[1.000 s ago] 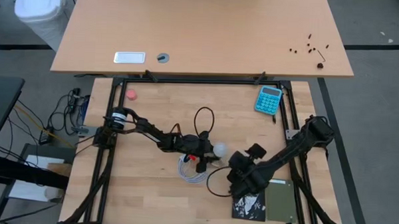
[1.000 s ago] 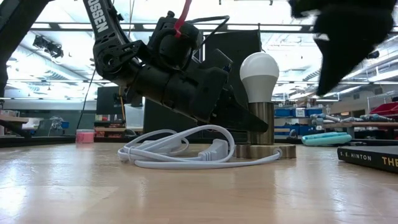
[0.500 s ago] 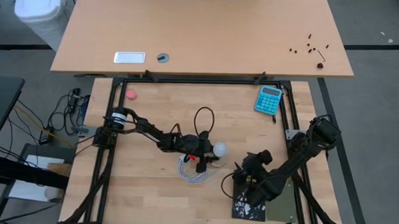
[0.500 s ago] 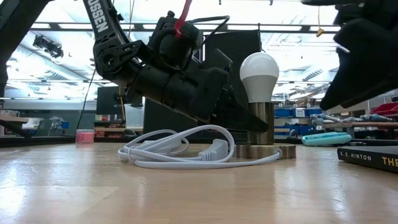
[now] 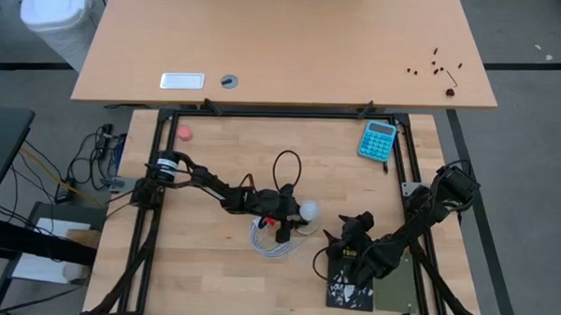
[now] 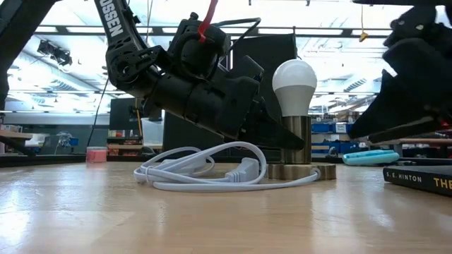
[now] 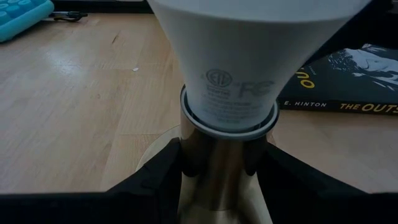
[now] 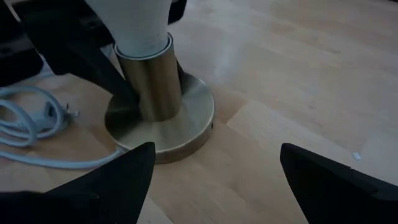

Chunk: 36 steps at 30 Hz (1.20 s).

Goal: Screw lightbulb
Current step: Insert the white lightbulb into the silver lamp

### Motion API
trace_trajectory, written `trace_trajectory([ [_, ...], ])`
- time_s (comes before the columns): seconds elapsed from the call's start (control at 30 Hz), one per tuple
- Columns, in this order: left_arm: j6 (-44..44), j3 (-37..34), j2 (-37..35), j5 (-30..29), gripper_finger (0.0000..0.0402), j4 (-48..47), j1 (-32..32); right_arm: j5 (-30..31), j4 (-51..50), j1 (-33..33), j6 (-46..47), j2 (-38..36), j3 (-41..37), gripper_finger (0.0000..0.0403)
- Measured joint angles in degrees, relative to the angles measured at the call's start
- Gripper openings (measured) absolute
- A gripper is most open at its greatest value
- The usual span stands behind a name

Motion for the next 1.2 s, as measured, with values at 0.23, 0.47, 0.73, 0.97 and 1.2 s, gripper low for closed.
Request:
trace_trajectory([
  [0.23,0.0,0.0,0.0,0.0,0.0184,-0.3,0.0,0.5,3.3,0.0,-0.5,0.0,-1.6,0.0357],
  [0.47,0.0,0.0,0.0,0.0,0.0184,-0.3,0.0,3.1,3.8,1.0,-1.2,0.0,-1.6,0.0357],
  [0.73,0.0,0.0,0.0,0.0,0.0184,-0.3,0.0,3.6,4.1,0.1,-0.7,0.0,-1.5,0.0357],
  [0.97,0.0,0.0,0.0,0.0,0.0184,-0.3,0.0,4.5,3.4,0.2,0.4,0.0,-1.5,0.0357],
  [1.2,0.0,0.0,0.0,0.0,0.0184,-0.3,0.0,5.6,6.1,0.0,1.6,0.0,-1.5,0.0357],
])
